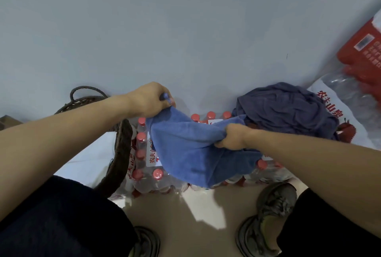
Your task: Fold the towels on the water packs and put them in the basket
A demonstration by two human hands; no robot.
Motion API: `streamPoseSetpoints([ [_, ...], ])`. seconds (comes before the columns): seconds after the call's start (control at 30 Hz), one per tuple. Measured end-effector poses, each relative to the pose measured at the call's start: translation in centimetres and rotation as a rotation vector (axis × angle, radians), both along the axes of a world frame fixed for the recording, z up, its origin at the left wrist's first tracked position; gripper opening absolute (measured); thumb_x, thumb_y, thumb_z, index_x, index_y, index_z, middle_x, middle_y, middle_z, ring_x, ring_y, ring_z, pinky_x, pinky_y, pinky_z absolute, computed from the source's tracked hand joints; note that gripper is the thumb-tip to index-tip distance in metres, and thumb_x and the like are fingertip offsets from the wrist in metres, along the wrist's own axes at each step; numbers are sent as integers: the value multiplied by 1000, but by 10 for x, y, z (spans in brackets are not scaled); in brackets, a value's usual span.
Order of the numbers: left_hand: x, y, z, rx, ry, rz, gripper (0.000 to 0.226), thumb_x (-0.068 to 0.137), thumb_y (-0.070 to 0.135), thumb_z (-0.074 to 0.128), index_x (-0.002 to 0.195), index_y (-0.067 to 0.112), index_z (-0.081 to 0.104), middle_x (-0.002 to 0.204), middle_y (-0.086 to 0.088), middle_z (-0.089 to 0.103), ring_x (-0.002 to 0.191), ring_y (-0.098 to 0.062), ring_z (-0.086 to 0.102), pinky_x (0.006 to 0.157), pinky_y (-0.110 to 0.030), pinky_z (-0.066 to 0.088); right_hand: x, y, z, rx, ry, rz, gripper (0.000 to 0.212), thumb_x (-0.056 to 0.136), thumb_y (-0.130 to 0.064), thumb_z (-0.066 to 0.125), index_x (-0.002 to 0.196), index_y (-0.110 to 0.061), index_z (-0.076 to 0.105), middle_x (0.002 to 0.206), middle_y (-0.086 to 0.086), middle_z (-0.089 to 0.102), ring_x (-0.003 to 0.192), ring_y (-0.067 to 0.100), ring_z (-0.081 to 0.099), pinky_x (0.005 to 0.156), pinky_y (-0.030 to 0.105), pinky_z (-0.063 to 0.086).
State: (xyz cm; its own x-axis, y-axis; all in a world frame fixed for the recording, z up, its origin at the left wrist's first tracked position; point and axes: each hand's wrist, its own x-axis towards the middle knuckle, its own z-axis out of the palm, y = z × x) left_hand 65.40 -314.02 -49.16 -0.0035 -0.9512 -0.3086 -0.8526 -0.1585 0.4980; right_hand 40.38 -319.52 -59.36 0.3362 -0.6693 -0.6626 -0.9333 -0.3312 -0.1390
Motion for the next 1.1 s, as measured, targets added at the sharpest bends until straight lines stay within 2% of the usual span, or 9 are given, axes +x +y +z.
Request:
streamPoseSetpoints([
  [0.1,-3,7,-6,114,-105,-151,22,92,11,60,105,24,73,92,2,71,83,-12,62,70,-15,42,0,20,-35,-73,109,70,56,102,-36,42,149,-8,30,151,17,37,141,35,32,115,45,28],
  [0.23,-3,11,-15,214,-201,-185,27,90,12,62,115,20,70,107,-2,68,92,-18,60,80,-24,46,-2,49,-49,-179,81,218,43,101,-28,38,140,-10,34,144,14,42,133,32,40,109,47,35],
  [0.4,0,8,-22,239,-236,-167,17,94,21,59,107,15,67,111,-6,67,97,-25,59,87,-35,49,11,62,-27,232,-62,166,16,95,-16,56,106,-6,63,107,15,63,98,29,61,84,41,54],
  [0.5,1,6,-27,266,-193,-134,8,96,22,54,97,17,60,107,-8,66,99,-31,60,88,-41,52,12,63,-9,625,-192,-162,9,95,-10,62,103,-10,58,104,12,56,90,31,60,60,38,60],
  [0.7,4,1,-41,489,-67,-42,9,96,12,57,92,11,64,97,-8,67,84,-24,65,63,-32,54,-2,42,5,923,35,-212,26,96,-11,61,119,2,58,107,22,66,86,29,68,85,48,58],
  [0.77,8,-3,-42,554,-12,-43,9,96,10,59,89,12,65,94,-9,67,84,-25,67,62,-33,58,-5,41,8,1096,165,-194,27,98,-9,56,121,5,55,102,25,66,80,31,71,77,47,61],
  [0.87,12,-6,-46,509,41,-48,2,93,11,63,93,11,65,97,-10,67,88,-26,66,70,-39,59,-5,35,6,1055,226,-163,37,100,-15,55,130,6,48,106,27,65,83,34,72,78,50,60],
  [0.97,19,-8,-51,539,143,-39,6,91,6,65,95,10,68,98,-13,69,94,-30,65,87,-46,56,-3,23,6,927,243,-131,24,100,-19,56,115,-1,53,100,27,69,89,39,72,88,57,55],
  [1.1,29,-14,-54,689,237,29,12,90,0,64,101,4,68,99,-13,74,93,-27,72,77,-37,61,-4,3,9,795,231,-70,26,98,-21,58,120,-7,58,114,20,67,97,34,70,85,55,57],
])
